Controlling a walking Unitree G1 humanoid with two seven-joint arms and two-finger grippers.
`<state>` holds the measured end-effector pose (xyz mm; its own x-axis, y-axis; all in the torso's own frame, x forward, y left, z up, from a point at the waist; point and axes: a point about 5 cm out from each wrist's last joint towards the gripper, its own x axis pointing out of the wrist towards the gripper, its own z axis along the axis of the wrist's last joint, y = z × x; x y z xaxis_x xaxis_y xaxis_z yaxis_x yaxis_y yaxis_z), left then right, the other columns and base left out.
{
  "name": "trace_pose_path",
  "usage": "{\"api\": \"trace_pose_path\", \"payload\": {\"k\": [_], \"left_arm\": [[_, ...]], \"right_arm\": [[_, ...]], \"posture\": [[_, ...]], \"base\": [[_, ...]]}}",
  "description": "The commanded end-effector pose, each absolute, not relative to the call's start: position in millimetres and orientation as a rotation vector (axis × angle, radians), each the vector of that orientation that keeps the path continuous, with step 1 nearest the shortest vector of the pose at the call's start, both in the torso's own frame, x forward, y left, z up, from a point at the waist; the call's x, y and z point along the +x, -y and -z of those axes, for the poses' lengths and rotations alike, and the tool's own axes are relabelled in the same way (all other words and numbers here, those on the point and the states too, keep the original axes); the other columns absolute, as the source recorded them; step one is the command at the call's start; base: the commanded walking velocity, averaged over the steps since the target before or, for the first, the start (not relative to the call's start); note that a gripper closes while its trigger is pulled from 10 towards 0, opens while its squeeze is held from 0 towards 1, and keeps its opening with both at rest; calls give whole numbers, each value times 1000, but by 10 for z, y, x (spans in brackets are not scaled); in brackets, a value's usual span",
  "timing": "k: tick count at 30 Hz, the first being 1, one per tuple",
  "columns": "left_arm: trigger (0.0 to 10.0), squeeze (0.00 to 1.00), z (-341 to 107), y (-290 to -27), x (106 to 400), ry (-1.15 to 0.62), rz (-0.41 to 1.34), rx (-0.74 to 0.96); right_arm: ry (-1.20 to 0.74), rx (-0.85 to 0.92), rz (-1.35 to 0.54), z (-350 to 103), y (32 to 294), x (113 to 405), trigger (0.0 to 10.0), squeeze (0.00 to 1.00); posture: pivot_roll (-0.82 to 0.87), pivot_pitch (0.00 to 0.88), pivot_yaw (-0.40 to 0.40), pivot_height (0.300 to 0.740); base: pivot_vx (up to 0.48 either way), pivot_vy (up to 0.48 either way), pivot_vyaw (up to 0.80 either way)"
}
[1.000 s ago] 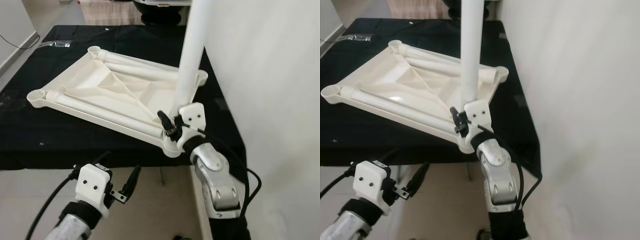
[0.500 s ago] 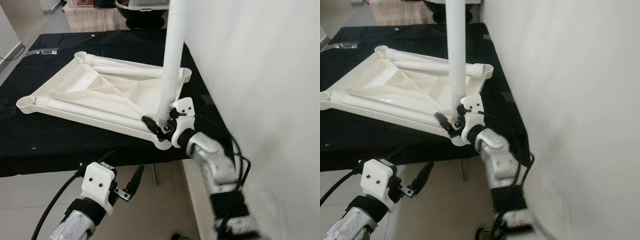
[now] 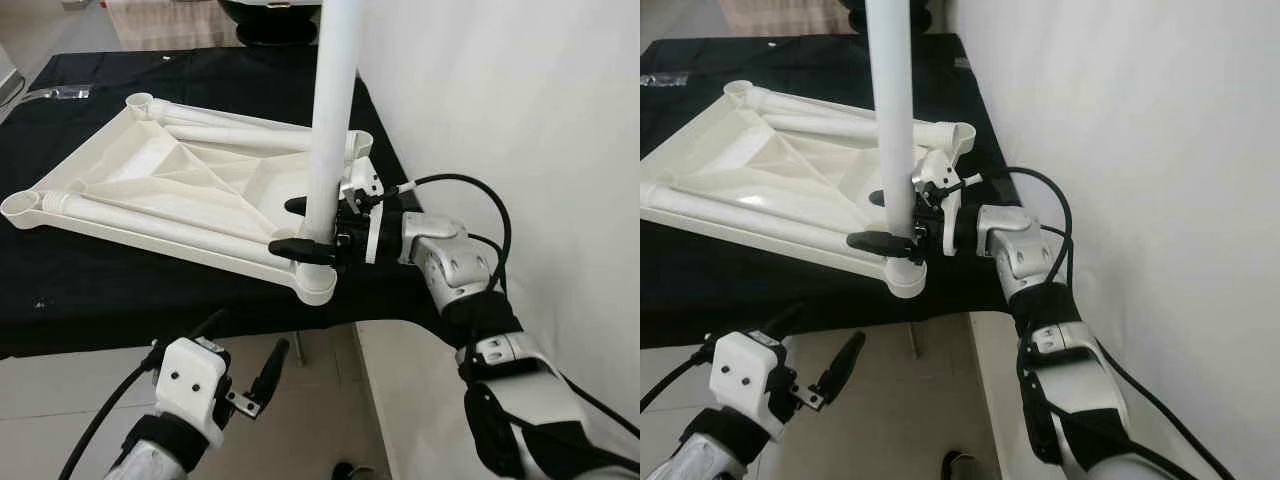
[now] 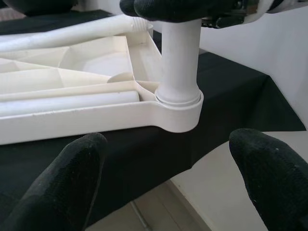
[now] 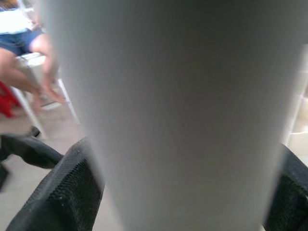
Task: Building children table
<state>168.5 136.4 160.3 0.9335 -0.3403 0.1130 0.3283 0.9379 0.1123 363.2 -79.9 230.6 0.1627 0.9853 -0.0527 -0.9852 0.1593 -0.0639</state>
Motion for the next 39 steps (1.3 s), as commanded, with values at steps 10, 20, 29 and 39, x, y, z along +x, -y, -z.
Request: {"api": "trace_pose_path", "payload": {"k": [10,20,29,39], "left_arm": [[10000,0,-1608,-1359,1615,105,340,103],[10000,0,-1596,-1355,1631,100,343,101],[10000,0,-1600,-1397,1721,107,349,108],[10000,0,-1573,-1408,1827,123,329,117]], "right_arm": [[-17,-63,-1567,-2265,757,3619,0,0],[1,-122,-1147,-1998,835,3561,0,0],[-98,-21,-480,-1681,413,2961,0,0],[-56,24,-640,-1890,254,3092,10000,1000]], "posture": [[103,258,-52,740],[52,253,-75,740],[16,233,-31,740],[34,190,-48,740]], "base": [[0,0,0],[0,0,0],[0,0,0],[0,0,0]]}}
